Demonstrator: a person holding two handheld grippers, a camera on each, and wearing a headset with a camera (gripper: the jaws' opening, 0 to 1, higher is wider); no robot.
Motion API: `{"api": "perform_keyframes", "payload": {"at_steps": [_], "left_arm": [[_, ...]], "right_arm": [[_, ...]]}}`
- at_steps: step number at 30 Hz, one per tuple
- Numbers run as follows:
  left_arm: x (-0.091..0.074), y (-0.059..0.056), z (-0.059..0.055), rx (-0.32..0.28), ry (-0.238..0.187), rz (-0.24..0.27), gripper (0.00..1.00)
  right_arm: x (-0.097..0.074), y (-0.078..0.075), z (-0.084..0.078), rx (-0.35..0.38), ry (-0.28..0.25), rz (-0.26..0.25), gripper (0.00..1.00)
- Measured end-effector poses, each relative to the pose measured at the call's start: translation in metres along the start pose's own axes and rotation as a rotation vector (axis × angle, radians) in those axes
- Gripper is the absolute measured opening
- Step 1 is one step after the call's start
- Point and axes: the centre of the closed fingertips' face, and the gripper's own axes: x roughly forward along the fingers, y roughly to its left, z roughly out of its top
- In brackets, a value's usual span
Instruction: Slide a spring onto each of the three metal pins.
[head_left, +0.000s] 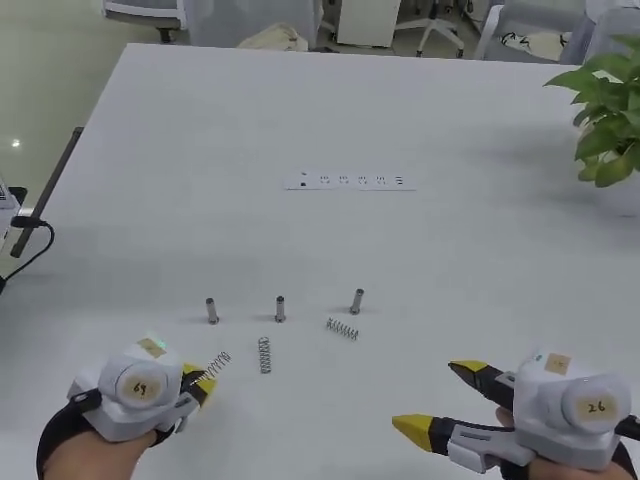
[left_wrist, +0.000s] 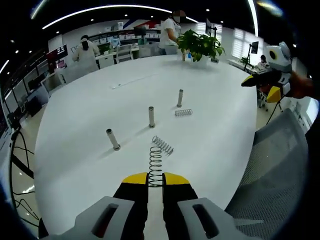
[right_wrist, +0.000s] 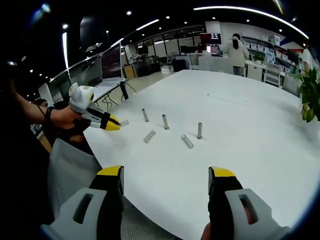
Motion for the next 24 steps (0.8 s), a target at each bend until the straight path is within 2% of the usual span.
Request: {"api": "perform_keyframes", "payload": {"at_steps": [7,19,24], "left_arm": [[-0.005,-0.01,0.012,0.042,-0.019,-0.021,0.02],[-0.011,-0.037,0.041,0.12,-0.073,-0.075,0.02],[-0.011,-0.046,0.047,0.153,-0.085,-0.094,0.02]], "right_arm": [[0.007,0.01,0.001,-0.012,0.006,0.032,0.65],[0.018,0.023,0.008,-0.045,0.005,0.085,0.6],[0.023,0.029,0.012,-0.054,0.001,0.105,0.58]]}}
